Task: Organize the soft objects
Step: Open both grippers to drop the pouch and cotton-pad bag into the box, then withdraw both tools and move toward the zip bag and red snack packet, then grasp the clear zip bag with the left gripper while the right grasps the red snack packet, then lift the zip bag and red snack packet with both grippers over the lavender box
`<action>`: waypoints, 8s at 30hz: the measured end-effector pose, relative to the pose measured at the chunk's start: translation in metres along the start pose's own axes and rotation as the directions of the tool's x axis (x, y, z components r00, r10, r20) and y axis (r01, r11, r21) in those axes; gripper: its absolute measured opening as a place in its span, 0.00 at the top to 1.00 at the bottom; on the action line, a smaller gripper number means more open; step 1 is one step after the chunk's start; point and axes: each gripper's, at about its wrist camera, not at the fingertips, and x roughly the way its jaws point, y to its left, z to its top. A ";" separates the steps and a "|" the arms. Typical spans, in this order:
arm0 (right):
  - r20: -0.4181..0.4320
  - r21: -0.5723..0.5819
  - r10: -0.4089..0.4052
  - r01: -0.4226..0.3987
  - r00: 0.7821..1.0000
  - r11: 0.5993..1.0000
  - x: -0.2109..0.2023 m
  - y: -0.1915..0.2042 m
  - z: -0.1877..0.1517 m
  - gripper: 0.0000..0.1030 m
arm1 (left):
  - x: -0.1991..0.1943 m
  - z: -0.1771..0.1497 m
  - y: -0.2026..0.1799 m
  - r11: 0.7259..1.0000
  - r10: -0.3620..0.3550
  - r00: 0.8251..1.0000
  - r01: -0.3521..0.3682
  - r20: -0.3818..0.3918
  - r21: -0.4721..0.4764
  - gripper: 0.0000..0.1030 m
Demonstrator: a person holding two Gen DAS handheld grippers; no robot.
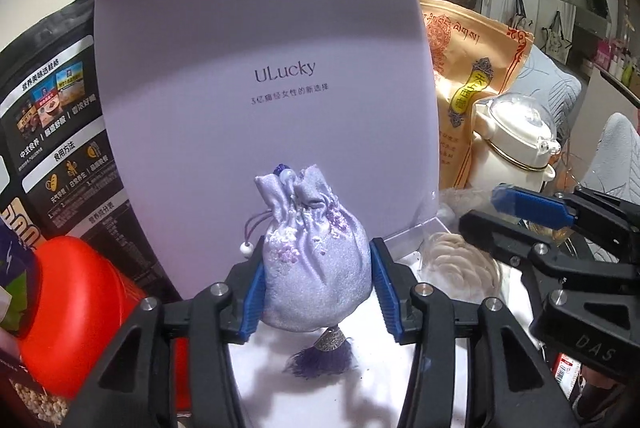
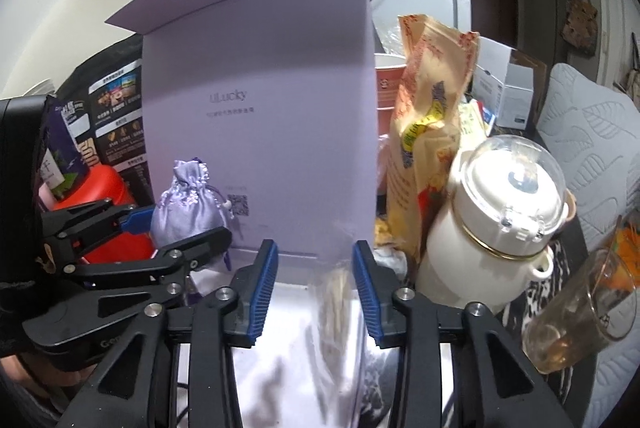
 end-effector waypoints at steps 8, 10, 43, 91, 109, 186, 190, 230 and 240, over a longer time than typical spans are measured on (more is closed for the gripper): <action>-0.005 0.015 -0.053 0.053 0.999 0.998 -0.010 -0.007 -0.002 0.59 | -0.010 0.006 -0.006 0.997 0.077 0.996 -0.077 0.041 0.012 0.21; -0.004 0.015 -0.063 0.064 0.998 0.998 -0.014 -0.009 -0.002 0.59 | -0.013 0.008 -0.006 0.997 0.073 0.996 -0.074 0.040 0.004 0.21; 0.218 -0.026 -0.104 0.113 0.970 0.993 -0.176 0.039 0.011 0.49 | -0.186 0.004 -0.015 0.999 0.037 0.967 -0.039 0.253 0.004 0.21; 0.135 0.087 -0.220 0.210 0.966 0.974 -0.325 0.100 -0.232 0.12 | -0.303 -0.211 -0.089 0.975 -0.186 0.971 0.164 0.147 0.152 0.00; 0.005 0.199 -0.151 0.147 0.989 0.969 -0.290 0.089 -0.297 0.12 | -0.262 -0.265 -0.075 0.979 -0.193 0.981 0.194 -0.016 0.068 0.00; -0.182 0.163 -0.061 0.091 0.981 0.982 -0.184 0.068 -0.267 0.74 | -0.128 -0.222 -0.021 0.990 -0.136 0.979 0.128 -0.153 -0.059 0.31; -0.174 0.172 -0.063 0.094 0.983 0.981 -0.192 0.072 -0.272 0.74 | -0.143 -0.228 -0.024 0.988 -0.151 0.978 0.144 -0.144 -0.057 0.31; 0.119 0.080 -0.040 0.031 0.992 0.996 -0.293 0.137 -0.246 0.74 | -0.294 -0.243 -0.020 0.986 -0.164 0.983 0.165 0.088 -0.011 0.31; 0.189 0.043 -0.006 -0.002 0.982 0.999 -0.294 0.137 -0.207 0.74 | -0.306 -0.203 -0.011 0.989 -0.144 0.975 0.145 0.168 0.006 0.31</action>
